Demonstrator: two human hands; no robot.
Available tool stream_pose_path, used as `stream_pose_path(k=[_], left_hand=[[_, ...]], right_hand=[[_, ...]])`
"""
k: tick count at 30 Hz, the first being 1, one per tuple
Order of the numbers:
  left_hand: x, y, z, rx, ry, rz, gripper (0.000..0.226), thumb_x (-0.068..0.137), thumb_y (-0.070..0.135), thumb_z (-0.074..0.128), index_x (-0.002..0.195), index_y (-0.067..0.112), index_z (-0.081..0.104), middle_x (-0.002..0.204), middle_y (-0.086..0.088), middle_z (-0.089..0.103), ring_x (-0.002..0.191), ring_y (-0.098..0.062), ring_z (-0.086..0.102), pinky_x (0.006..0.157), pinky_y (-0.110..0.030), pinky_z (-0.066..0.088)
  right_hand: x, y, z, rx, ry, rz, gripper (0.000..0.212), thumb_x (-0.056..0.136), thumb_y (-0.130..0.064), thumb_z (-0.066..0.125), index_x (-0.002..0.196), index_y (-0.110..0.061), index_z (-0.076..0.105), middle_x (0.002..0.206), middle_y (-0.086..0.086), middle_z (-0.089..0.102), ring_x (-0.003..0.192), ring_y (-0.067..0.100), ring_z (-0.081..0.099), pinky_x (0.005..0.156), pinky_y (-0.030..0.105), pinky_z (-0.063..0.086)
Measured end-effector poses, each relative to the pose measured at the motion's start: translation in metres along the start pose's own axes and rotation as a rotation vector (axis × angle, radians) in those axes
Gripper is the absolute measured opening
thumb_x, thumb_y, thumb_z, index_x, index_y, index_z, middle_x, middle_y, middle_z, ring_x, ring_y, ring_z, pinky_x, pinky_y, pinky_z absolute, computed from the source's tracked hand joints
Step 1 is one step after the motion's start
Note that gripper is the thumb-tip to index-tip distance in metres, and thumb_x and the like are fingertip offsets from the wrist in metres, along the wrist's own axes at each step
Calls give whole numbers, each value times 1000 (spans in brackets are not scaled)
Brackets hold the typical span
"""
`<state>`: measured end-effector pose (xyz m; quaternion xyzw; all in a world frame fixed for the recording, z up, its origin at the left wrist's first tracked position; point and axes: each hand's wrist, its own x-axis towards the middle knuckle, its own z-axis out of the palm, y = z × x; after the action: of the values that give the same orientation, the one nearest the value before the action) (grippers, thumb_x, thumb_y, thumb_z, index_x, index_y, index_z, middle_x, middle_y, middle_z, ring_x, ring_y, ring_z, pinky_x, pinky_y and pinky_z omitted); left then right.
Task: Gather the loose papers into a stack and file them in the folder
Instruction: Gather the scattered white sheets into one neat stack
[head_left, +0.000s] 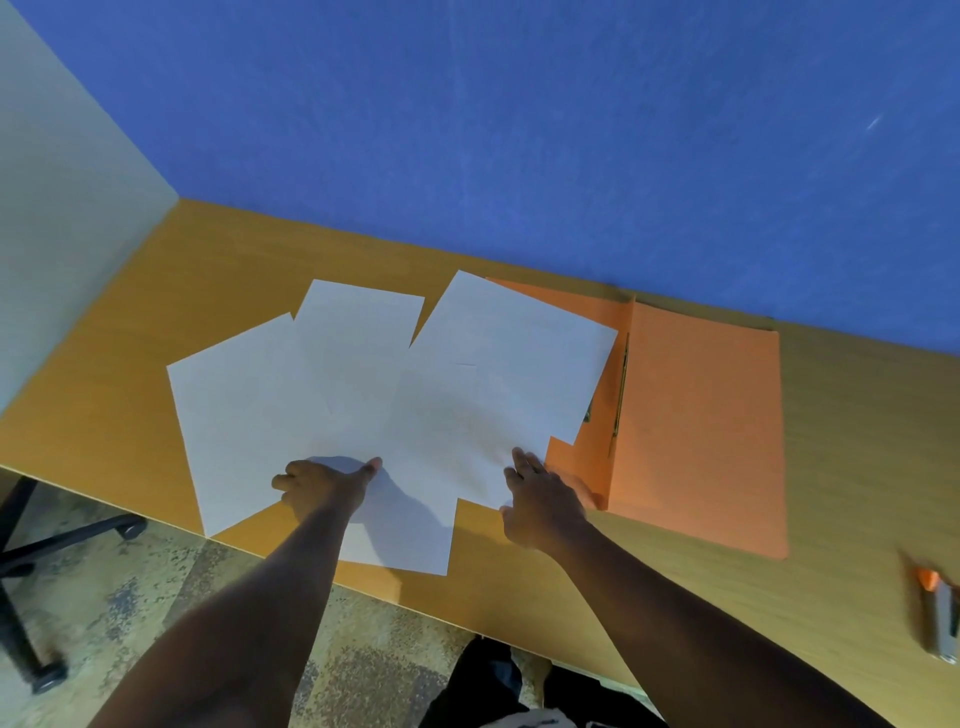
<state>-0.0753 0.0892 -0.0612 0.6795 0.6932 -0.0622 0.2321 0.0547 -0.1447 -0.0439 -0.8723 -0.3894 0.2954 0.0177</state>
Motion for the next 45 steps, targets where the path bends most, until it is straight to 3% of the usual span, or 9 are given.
stream_pose_path(k=[11,15,18,22,26,29,32,38,45], left_hand=[[1,-2,1,73,-106,81,79,72,68,71,126,11,61,127,-15,63,116,-36,56,93,-44,47],[-3,10,-4,-351,-299,132,20,86,33,70,95,15,73,92,-9,69,86,-30,64,73,-31,48],[-5,16,-11,-553,-611,185,21,86,29,68,70,15,65,62,-7,58,58,-21,51,60,-31,37],[0,22,-12,-841,-871,76,24,102,19,53,123,16,65,116,-9,73,109,-29,67,92,-42,52],[-5,28,-14,-995,-929,-4,27,105,14,43,119,14,66,115,-8,72,107,-25,65,96,-41,49],[-5,28,-13,-973,-961,-30,24,104,13,46,116,13,67,111,-7,72,104,-21,66,97,-37,49],[2,27,-11,-767,-858,48,17,97,20,61,110,13,71,106,-8,72,93,-23,66,81,-33,51],[40,12,-17,-564,44,-7,36,83,38,72,112,17,66,114,-12,72,105,-34,66,91,-43,54],[77,-15,-48,-354,209,-199,66,83,51,71,129,7,55,135,-23,53,129,-39,45,102,-51,40]], right_hand=[[0,-14,-7,345,131,158,51,97,-35,51,143,-15,43,150,1,43,135,21,43,105,35,43],[9,-15,-13,555,145,284,51,94,-36,55,140,-16,48,144,2,52,128,23,52,101,35,49],[15,-15,-15,615,146,348,52,93,-39,55,139,-15,48,138,3,57,122,24,57,95,32,51],[21,-16,-18,739,193,496,66,87,-49,56,139,-11,47,137,8,55,120,27,56,93,37,53],[26,-13,-18,742,216,632,75,79,-57,60,133,-6,51,130,11,56,113,30,59,86,37,53],[28,-11,-22,1032,148,689,59,76,-46,70,119,-8,57,98,7,64,85,22,63,66,28,47],[27,-6,-25,1150,148,678,33,80,-23,72,104,-5,60,83,6,58,65,14,53,53,22,40],[21,3,-28,981,267,588,26,89,-11,56,114,-19,58,86,0,57,64,13,54,41,18,36],[23,11,-24,979,318,579,27,91,-10,53,117,-13,61,83,-1,53,59,11,50,40,17,33]])
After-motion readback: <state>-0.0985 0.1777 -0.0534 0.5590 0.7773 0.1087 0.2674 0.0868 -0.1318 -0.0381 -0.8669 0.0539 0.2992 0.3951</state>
